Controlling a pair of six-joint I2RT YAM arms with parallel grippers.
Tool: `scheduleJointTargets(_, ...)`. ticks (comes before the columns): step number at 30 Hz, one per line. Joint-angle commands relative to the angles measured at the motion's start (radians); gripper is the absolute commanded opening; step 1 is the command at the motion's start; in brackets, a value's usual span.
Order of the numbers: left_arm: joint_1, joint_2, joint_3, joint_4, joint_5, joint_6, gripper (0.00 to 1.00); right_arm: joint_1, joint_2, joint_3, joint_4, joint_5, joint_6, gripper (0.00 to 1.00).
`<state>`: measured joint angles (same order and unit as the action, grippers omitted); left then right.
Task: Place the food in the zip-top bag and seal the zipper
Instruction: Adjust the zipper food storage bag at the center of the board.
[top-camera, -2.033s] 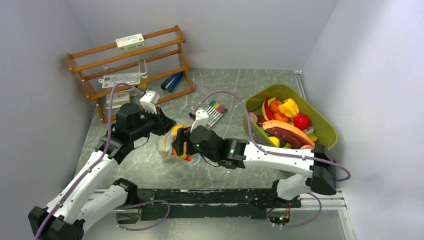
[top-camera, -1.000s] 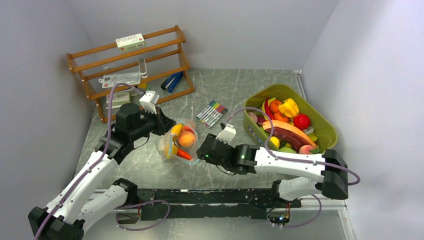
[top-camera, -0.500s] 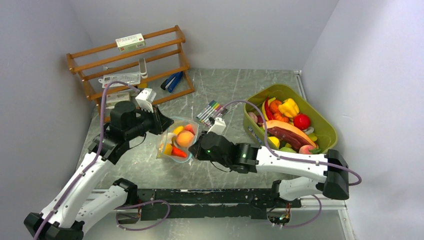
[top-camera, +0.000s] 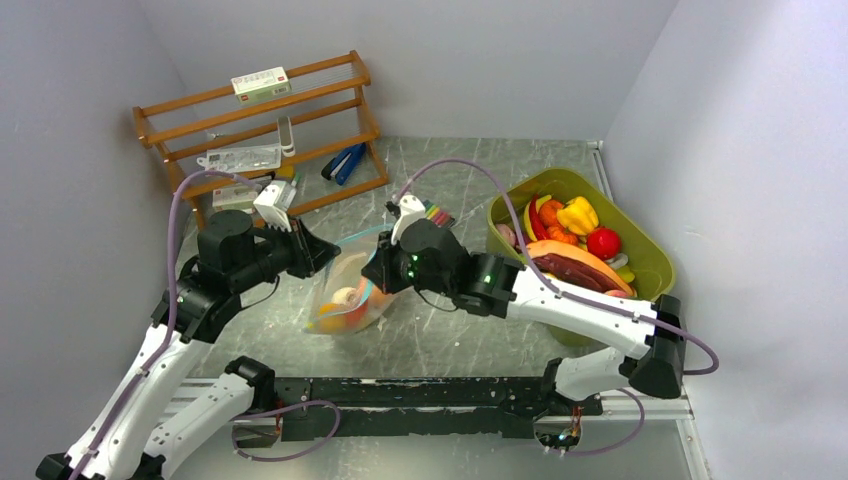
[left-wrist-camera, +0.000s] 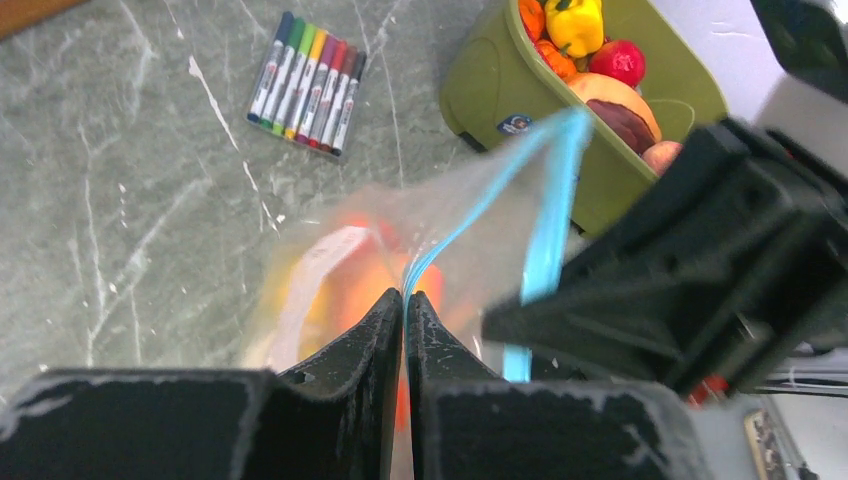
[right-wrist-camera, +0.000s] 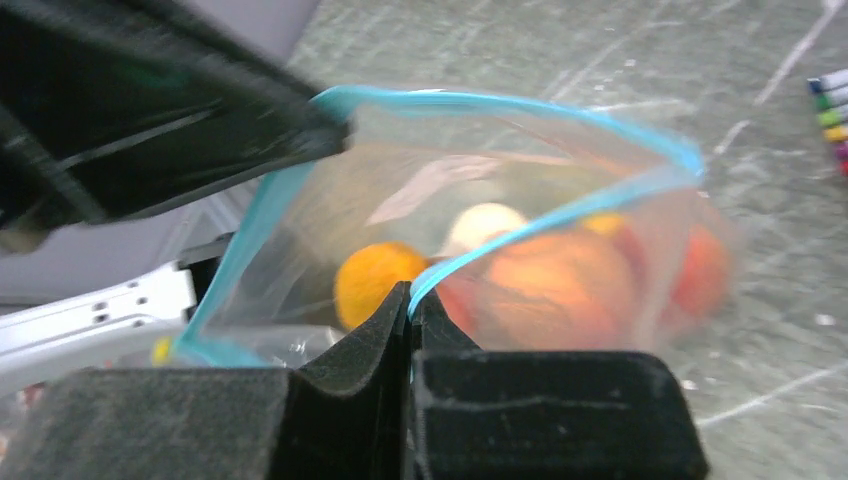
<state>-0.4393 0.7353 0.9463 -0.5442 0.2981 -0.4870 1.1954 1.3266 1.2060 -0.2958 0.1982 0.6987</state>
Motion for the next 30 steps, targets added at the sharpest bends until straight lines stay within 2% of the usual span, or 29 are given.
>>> scheduleJointTargets(1,0.005,-0.049,-0.048,-0.004,-0.003,-0.095,0.07,-0.123,0.006,-0.024,-0.038,-0.121,-0.141,0.00)
scheduleJointTargets(5,0.005,-0.089,-0.100,0.041,0.015,-0.151,0.07,-0.192,-0.011,-0.053,0.015,-0.209,-0.227,0.01)
scheduleJointTargets(12,0.005,-0.095,-0.159,0.115,0.066,-0.188,0.07,-0.195,0.043,-0.024,0.062,-0.240,-0.346,0.02)
scheduleJointTargets(20,0.005,-0.116,-0.194,0.167,-0.016,-0.255,0.07,-0.196,0.110,0.024,0.146,-0.254,-0.326,0.01)
scheduleJointTargets(26,0.005,-0.088,-0.181,0.156,-0.113,-0.272,0.07,-0.198,0.170,0.067,0.155,-0.227,-0.377,0.03)
scheduleJointTargets(28,0.006,-0.084,-0.179,0.148,-0.161,-0.282,0.07,-0.197,0.190,0.091,0.129,-0.216,-0.372,0.08)
scheduleJointTargets(30,0.005,-0.083,-0.181,0.152,-0.197,-0.292,0.07,-0.197,0.196,0.103,0.099,-0.188,-0.346,0.19)
